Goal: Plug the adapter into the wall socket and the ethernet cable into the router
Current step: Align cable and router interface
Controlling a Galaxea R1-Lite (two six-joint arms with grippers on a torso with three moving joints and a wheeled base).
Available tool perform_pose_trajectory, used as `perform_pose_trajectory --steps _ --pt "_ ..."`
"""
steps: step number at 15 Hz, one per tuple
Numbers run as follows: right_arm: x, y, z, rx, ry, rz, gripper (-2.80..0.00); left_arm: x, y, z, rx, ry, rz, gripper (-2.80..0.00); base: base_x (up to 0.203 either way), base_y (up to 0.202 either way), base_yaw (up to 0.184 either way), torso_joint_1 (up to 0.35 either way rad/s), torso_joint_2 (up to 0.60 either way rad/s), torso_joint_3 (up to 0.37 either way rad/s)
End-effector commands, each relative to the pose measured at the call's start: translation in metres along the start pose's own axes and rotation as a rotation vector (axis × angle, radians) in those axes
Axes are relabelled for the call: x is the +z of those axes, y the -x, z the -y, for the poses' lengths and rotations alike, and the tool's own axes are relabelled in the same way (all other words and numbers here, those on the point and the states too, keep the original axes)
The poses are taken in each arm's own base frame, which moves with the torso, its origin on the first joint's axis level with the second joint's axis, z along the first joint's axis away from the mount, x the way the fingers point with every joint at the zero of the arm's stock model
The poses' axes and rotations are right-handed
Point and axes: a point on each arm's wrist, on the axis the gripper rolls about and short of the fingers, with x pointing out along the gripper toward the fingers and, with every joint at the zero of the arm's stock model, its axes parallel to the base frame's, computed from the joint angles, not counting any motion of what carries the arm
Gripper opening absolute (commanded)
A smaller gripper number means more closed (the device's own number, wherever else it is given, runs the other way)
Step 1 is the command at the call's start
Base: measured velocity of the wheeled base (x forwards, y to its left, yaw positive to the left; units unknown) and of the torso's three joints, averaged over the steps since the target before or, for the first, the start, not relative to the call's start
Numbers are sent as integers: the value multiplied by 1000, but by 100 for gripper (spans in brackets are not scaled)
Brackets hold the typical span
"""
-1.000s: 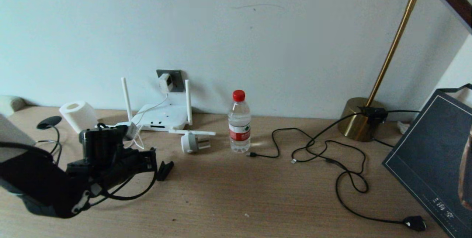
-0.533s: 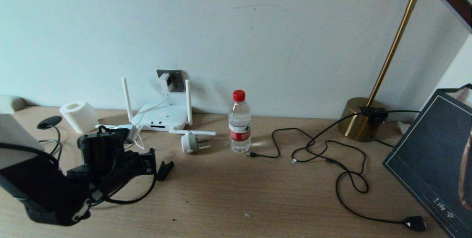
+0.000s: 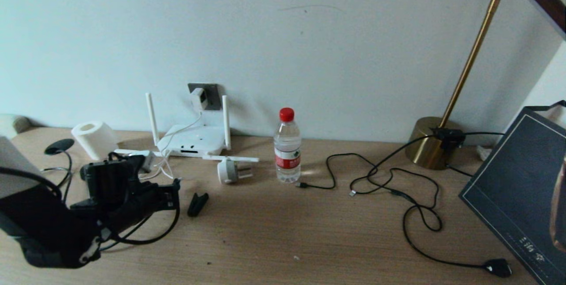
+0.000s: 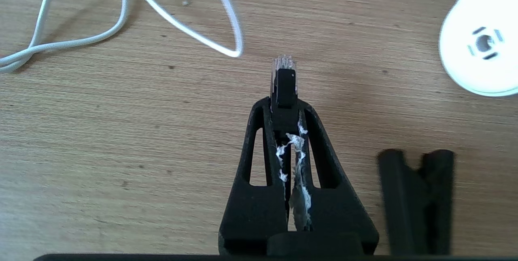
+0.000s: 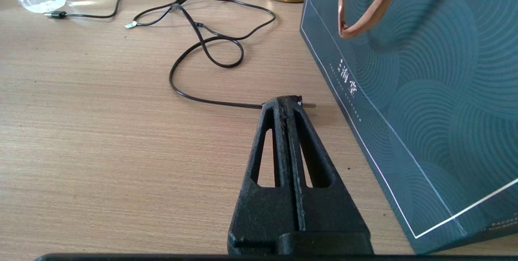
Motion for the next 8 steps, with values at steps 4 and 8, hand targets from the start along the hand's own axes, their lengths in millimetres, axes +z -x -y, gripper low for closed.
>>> perform_pose_trajectory --steps 4,8 --pt "0 0 0 1 1 -3 -280 6 -15 0 -11 -8 29 -280 0 0 0 0 0 0" --pt "0 0 0 1 1 -3 -280 11 -30 -1 -6 -35 49 -280 0 0 0 0 0 0"
